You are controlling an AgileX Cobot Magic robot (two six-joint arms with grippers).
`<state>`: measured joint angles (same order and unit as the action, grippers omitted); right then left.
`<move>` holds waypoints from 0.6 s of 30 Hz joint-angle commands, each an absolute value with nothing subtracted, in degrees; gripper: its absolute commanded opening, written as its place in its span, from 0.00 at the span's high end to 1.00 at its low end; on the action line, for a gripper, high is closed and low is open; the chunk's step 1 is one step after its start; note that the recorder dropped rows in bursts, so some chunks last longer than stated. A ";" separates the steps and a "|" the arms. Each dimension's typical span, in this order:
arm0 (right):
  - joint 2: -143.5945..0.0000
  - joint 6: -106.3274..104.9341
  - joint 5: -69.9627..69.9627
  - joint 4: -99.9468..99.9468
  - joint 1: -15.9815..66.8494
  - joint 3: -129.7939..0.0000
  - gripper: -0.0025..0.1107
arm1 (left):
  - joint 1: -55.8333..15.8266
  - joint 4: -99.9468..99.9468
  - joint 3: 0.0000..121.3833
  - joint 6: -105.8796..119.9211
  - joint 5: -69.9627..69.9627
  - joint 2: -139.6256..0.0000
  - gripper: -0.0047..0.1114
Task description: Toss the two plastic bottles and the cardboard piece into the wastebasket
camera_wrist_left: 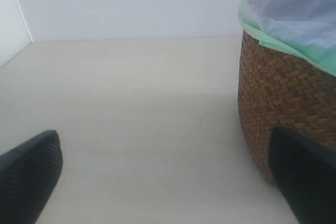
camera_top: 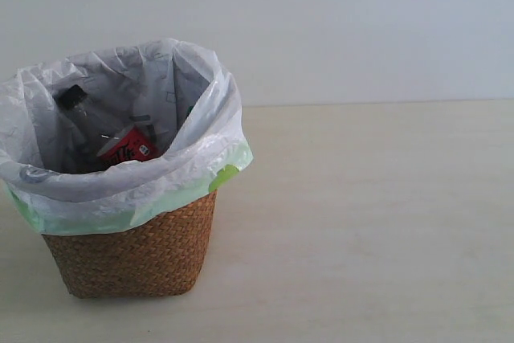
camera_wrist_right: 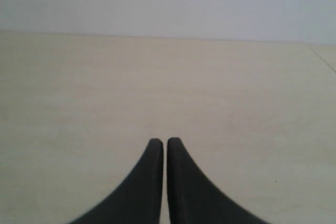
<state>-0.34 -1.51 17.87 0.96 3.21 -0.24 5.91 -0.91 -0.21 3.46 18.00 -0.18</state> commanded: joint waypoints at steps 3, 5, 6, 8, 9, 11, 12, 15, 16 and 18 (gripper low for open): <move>0.00 -1.33 20.43 0.75 2.85 0.00 0.98 | 6.14 -1.02 0.00 2.96 17.64 0.00 0.03; 0.00 -1.28 20.43 0.75 2.85 0.00 0.98 | 6.14 -1.02 0.00 2.96 17.64 0.00 0.03; 0.00 -1.28 20.43 0.75 2.85 0.00 0.98 | 6.14 -1.02 0.00 2.96 17.64 0.00 0.03; 0.00 -1.28 20.43 0.75 2.85 0.00 0.98 | 6.14 -1.02 0.00 2.96 17.64 0.00 0.03; 0.00 -1.28 20.43 0.75 2.85 0.00 0.98 | 6.14 -1.02 0.00 2.96 17.64 0.00 0.03; 0.00 -1.28 20.43 0.75 2.85 0.00 0.98 | 6.14 -1.02 0.00 2.96 17.64 0.00 0.03; 0.00 -1.28 20.43 0.75 2.85 0.00 0.98 | 6.14 -1.02 0.00 2.96 17.64 0.00 0.03; 0.00 -1.28 20.43 0.75 2.85 0.00 0.98 | 6.14 -1.02 0.00 2.96 17.64 0.00 0.03; 0.00 -1.28 20.43 0.75 2.85 0.00 0.98 | 6.14 -1.02 0.00 2.96 17.64 0.00 0.03; 0.00 -1.28 20.43 0.75 2.85 0.00 0.98 | 6.14 -1.02 0.00 2.96 17.64 0.00 0.03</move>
